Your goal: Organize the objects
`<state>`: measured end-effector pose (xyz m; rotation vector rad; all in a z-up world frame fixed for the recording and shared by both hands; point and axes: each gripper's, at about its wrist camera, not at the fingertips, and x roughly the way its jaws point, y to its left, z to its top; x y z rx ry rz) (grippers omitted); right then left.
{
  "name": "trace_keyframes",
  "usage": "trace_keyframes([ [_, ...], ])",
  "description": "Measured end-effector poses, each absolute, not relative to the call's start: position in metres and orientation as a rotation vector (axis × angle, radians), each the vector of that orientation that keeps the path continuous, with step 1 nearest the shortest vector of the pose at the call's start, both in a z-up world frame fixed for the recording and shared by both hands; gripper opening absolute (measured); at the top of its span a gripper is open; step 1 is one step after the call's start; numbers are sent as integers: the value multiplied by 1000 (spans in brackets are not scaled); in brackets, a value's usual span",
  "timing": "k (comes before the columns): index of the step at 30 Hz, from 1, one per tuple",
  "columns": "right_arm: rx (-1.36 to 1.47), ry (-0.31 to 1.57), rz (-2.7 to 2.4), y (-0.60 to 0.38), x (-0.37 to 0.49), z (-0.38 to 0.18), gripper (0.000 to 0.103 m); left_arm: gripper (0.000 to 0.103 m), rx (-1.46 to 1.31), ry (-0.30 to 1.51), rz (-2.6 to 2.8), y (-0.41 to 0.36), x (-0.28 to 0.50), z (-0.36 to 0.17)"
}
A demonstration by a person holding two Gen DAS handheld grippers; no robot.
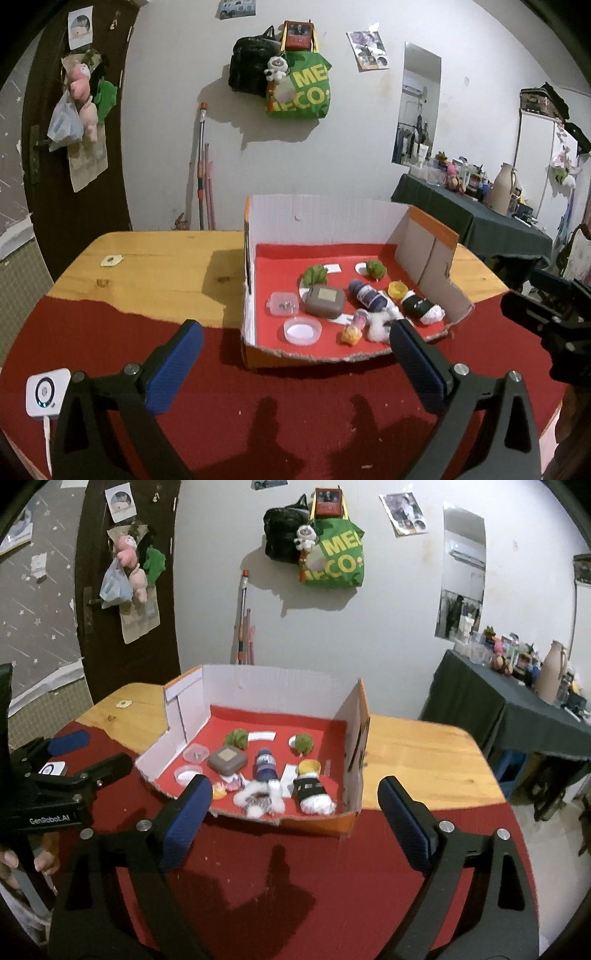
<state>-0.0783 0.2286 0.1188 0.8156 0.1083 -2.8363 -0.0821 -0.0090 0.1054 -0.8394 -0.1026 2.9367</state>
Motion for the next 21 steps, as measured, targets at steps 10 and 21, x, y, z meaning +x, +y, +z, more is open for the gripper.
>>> trace_keyframes([
  [10,839,99,-2837,224,-74,100,92,103,-847,-67,2950,-4,-74,94],
  [21,889,40,-2835,230,-89,79,92,103,-886,-70,2927,-1,-85,84],
])
